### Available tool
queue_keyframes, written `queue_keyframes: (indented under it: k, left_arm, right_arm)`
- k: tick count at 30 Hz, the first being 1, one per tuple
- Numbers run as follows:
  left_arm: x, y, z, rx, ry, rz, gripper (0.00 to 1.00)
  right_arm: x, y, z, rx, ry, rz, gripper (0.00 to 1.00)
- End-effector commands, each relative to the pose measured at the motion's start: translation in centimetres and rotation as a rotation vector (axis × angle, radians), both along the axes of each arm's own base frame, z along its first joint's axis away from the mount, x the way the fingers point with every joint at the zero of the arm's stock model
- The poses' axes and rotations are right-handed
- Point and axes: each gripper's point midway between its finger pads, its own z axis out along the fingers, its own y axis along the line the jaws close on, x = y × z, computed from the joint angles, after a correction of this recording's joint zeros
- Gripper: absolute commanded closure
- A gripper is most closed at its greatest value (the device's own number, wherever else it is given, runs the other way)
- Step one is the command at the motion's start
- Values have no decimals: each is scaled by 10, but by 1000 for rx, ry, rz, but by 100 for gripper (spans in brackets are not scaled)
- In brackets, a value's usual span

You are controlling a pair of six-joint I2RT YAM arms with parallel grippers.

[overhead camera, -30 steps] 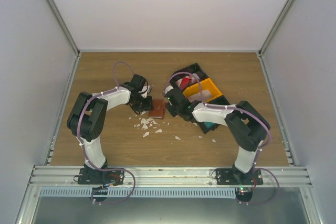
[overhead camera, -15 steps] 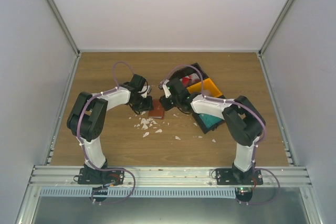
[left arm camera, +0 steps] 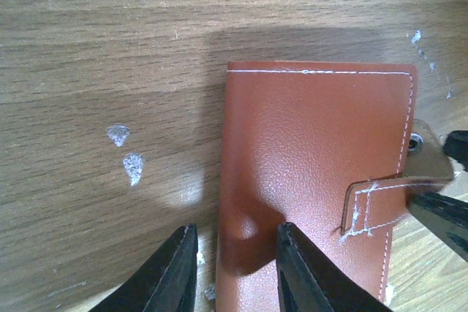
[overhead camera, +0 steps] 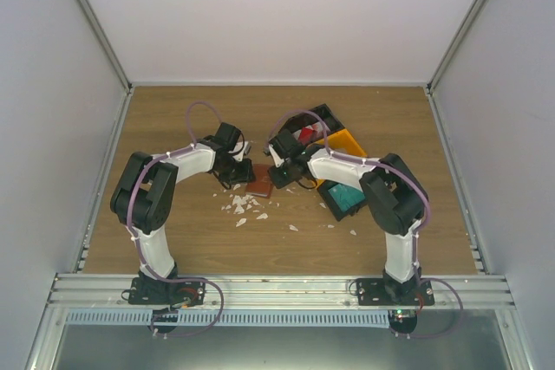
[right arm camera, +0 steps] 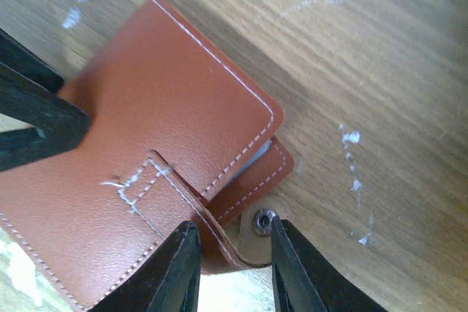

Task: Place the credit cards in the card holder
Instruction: Close the card holder at the center of the board.

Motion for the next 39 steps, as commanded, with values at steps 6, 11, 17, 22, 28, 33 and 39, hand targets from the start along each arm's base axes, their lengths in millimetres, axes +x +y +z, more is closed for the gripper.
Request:
queue_keyframes:
  k: [6, 11, 17, 22, 28, 33, 39]
  left_arm:
    - [-38, 14, -45, 79, 144, -21, 66]
    - [-39, 6, -44, 24, 152, -19, 61]
    - [-46, -10, -46, -104, 194, -16, 60]
    - [-49, -28, -36, -275, 223, -9, 62]
    - [-37, -30, -15, -333, 162, 15, 86]
    - [-27, -28, 13, -340, 62, -3, 100]
    - [-17, -29, 68, -368, -95, -47, 100]
  right_arm:
    - [-2, -11, -33, -87, 104, -42, 72]
    - [-7, -19, -48, -111, 136, -49, 73]
    - [-13, -32, -61, -115, 169, -57, 73]
    - [-16, -27, -63, -74, 186, -44, 74]
    - [-11, -28, -51, -33, 161, -74, 73]
    - [5, -31, 1, 82, 75, -139, 66]
    - [18, -42, 101, 275, -108, -207, 48]
